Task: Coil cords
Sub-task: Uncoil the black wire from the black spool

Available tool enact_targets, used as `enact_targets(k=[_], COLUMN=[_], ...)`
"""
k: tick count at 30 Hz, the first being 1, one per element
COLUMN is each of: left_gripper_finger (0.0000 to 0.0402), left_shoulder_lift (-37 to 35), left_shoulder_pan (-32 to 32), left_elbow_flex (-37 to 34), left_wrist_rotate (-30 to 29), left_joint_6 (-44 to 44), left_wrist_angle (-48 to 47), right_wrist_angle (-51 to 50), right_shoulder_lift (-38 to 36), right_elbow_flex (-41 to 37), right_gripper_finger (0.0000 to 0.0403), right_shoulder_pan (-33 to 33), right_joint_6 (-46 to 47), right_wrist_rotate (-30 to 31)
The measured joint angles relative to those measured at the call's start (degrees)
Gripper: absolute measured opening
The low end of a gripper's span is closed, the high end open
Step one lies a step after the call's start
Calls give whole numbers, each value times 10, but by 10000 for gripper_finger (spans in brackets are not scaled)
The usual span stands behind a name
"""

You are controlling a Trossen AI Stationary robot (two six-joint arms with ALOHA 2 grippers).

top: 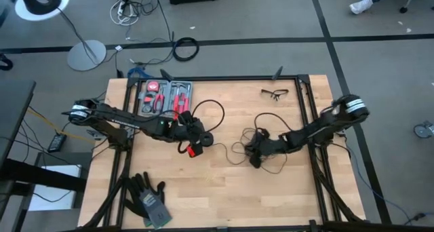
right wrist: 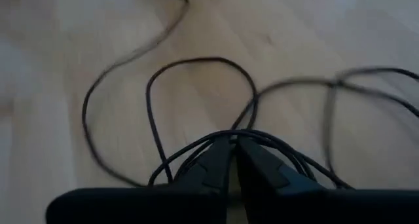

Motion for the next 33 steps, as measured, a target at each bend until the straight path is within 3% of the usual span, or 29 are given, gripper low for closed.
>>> enact_targets(k=[6, 16, 22, 28, 33], left_gripper_finger=[400, 400, 400, 400, 400], left_shoulder_lift=[-2, -65, -105, -111, -116], left_shoulder_pan=[-2, -3, -3, -3, -4], left_elbow_flex=[-31, -107, -130, -131, -131], left_wrist_rotate=[2, 0, 1, 7, 5], left_joint_6=[-7, -21, -27, -27, -26], left_wrist_angle=[26, 64, 74, 76, 72], right_wrist_angle=[115, 108, 85, -9, -86], right_shoulder_lift=[128, 231, 304, 274, 188], right_elbow_flex=[62, 227, 340, 380, 356], right_gripper_finger=[33, 33, 34, 32, 34], right_shoulder_pan=[-61, -126, -176, -205, -201], right_joint_6=[-62, -224, -251, -232, -246], right_wrist_rotate=[-85, -113, -210, -325, -334])
